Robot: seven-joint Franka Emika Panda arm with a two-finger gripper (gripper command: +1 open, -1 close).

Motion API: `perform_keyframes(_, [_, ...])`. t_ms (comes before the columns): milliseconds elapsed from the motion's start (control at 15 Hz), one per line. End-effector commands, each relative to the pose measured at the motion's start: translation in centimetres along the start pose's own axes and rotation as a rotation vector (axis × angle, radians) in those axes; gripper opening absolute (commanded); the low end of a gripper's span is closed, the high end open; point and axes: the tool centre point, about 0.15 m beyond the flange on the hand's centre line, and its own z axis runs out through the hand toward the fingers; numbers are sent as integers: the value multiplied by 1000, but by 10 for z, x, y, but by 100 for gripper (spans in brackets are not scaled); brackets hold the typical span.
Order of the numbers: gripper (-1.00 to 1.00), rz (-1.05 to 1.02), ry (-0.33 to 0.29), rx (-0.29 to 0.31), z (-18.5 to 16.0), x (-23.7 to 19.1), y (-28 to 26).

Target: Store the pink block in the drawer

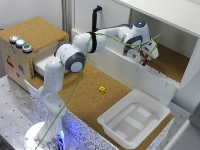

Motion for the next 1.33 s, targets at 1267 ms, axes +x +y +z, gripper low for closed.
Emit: perform_keyframes(1267, [-100, -425, -125, 171, -142, -271, -201])
